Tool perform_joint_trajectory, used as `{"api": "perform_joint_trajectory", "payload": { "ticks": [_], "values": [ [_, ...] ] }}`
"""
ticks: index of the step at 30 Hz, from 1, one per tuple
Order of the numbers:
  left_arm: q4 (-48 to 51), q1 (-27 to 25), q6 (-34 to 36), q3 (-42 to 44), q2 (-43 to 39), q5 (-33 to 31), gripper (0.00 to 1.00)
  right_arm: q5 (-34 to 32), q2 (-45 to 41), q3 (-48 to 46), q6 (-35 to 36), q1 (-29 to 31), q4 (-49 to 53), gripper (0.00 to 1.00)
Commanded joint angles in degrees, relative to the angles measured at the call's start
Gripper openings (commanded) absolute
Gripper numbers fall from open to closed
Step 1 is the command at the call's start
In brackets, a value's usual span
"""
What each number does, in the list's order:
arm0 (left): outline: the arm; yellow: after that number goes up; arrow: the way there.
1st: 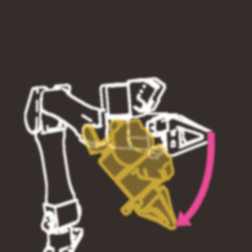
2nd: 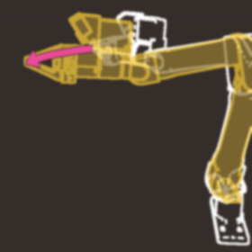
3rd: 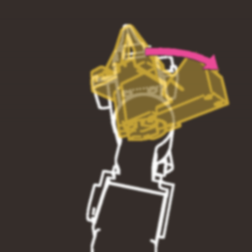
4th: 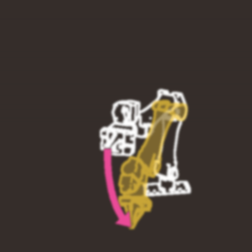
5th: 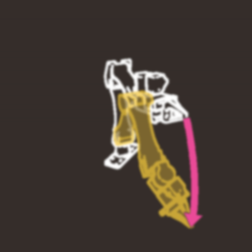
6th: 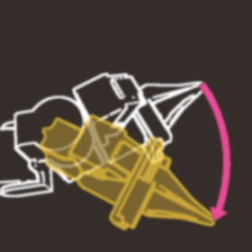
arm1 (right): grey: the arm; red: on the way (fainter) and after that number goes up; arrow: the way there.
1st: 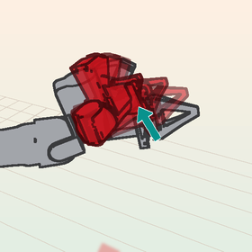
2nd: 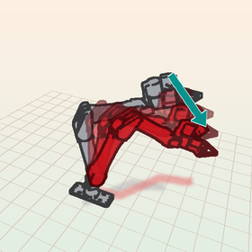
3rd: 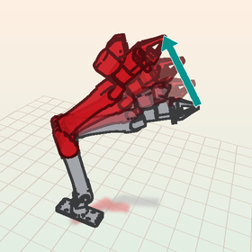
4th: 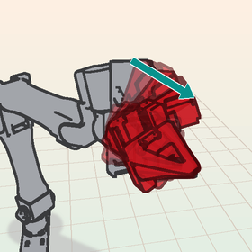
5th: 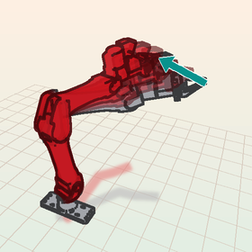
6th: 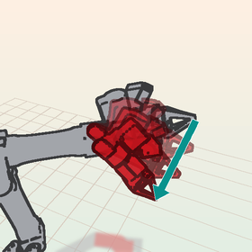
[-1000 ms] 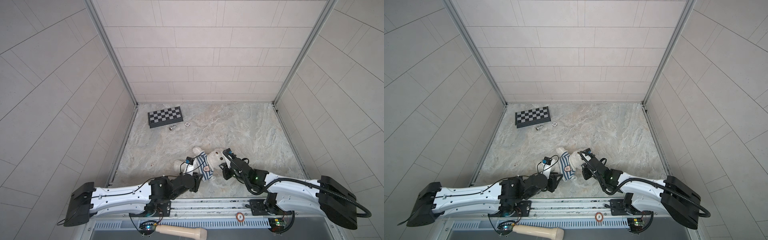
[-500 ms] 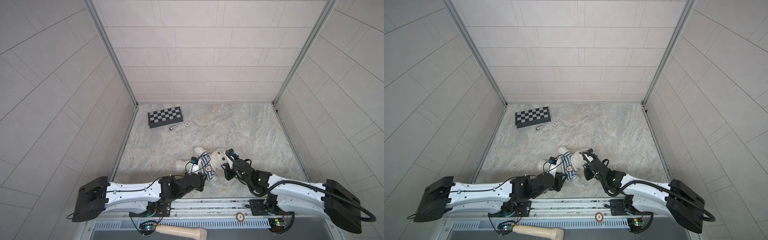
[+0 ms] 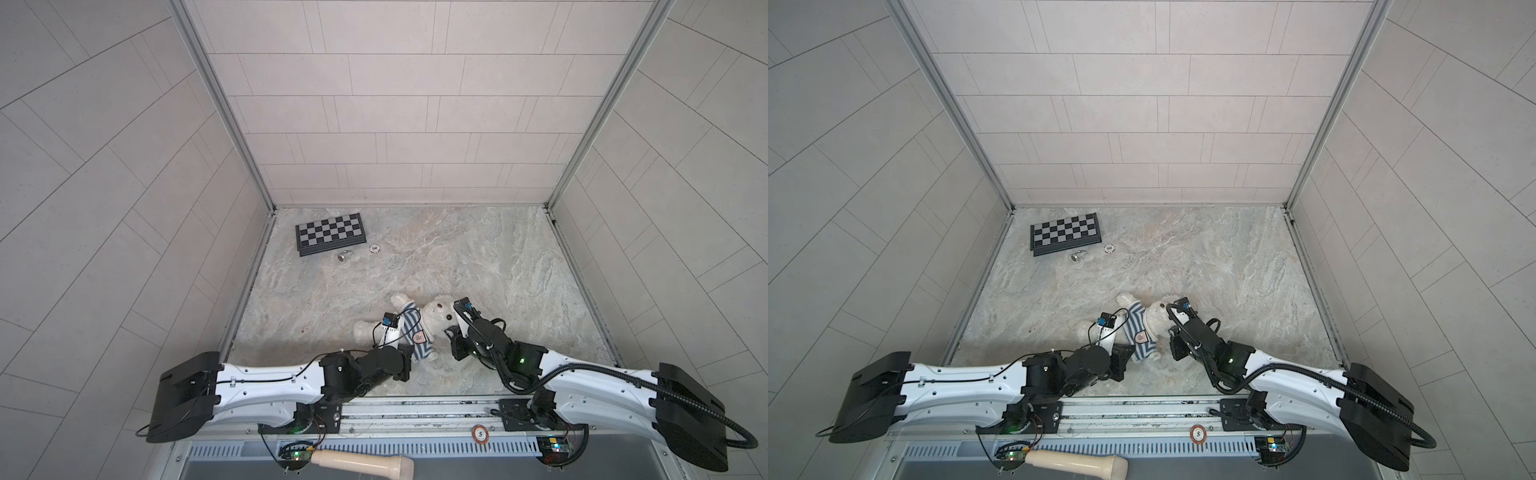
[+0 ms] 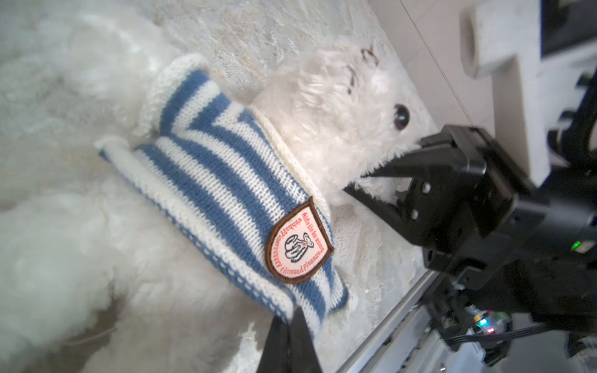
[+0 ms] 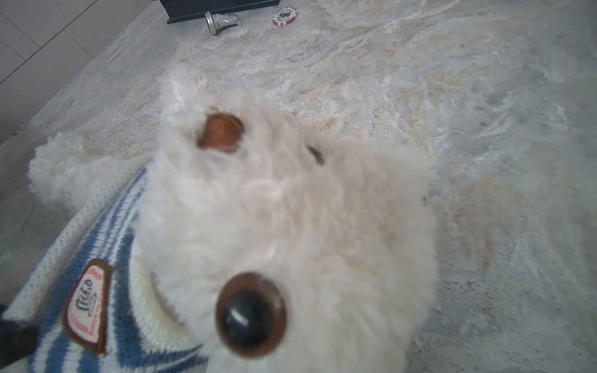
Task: Dress the teddy bear
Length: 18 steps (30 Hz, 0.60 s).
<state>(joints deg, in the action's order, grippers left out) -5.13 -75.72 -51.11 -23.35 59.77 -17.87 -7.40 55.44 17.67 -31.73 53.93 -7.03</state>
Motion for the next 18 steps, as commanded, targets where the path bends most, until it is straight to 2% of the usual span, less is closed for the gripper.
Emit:
{"api": "perform_joint_trajectory", "payload": {
  "ticks": [1,8,18],
  "values": [
    [4.06,0.14,0.17,-0.32,-2.37,-2.82,0.0,-3.27,-3.84,-0.01,0.19,-0.26,1.43,0.0],
    [11.1,2.27,1.45,2.96,-8.46,-4.6,0.0,-3.42,-9.03,0.28,2.51,-2.05,6.42,0.0],
    [17.87,6.67,5.25,5.17,-17.67,-5.2,0.0,-2.62,-10.76,-0.18,2.89,-3.95,9.08,0.0]
  ]
}}
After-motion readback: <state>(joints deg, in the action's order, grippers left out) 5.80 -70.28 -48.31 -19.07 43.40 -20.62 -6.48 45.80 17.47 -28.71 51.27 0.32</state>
